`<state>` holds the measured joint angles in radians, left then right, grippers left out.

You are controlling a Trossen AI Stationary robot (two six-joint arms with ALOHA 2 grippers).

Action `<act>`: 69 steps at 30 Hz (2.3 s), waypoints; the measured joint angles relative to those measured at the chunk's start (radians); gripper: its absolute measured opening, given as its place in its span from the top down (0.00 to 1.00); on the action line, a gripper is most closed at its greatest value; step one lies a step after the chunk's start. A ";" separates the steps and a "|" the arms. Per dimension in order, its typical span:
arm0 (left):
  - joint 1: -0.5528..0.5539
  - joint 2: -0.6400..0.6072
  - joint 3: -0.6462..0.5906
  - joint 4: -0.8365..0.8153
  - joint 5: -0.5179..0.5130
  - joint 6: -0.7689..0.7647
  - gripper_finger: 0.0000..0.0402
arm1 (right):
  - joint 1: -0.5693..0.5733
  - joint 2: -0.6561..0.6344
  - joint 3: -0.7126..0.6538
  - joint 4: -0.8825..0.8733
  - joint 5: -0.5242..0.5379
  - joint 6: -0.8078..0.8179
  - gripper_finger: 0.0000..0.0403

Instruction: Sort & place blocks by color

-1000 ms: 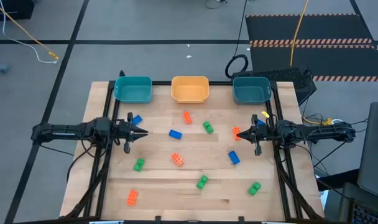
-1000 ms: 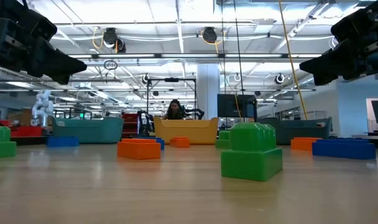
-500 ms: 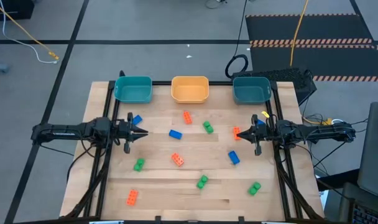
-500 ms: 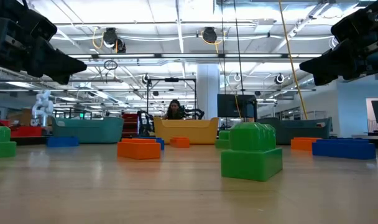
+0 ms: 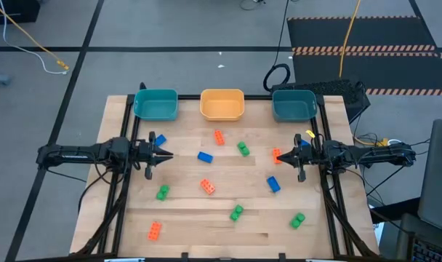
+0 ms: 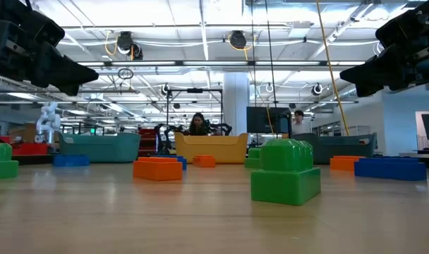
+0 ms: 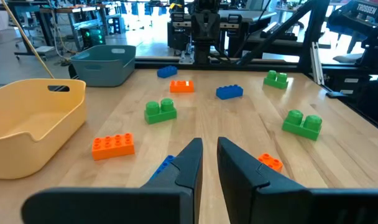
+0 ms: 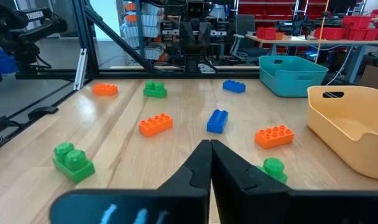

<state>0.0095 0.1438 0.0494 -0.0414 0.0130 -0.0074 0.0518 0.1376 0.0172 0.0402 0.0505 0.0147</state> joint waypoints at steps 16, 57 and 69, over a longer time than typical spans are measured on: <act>0.000 0.000 0.000 0.000 0.000 0.000 0.87 | 0.000 0.000 0.000 0.003 0.000 -0.025 1.00; 0.003 0.423 0.451 -0.362 -0.338 -0.229 0.48 | 0.001 0.001 0.000 0.243 -0.053 -0.091 1.00; 0.143 0.804 0.626 -0.808 -0.378 -0.470 0.29 | 0.000 0.001 0.000 0.246 -0.053 -0.107 1.00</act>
<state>0.1521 0.9480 0.6759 -0.8497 -0.3648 -0.4773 0.0522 0.1383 0.0170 0.2866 -0.0021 -0.0924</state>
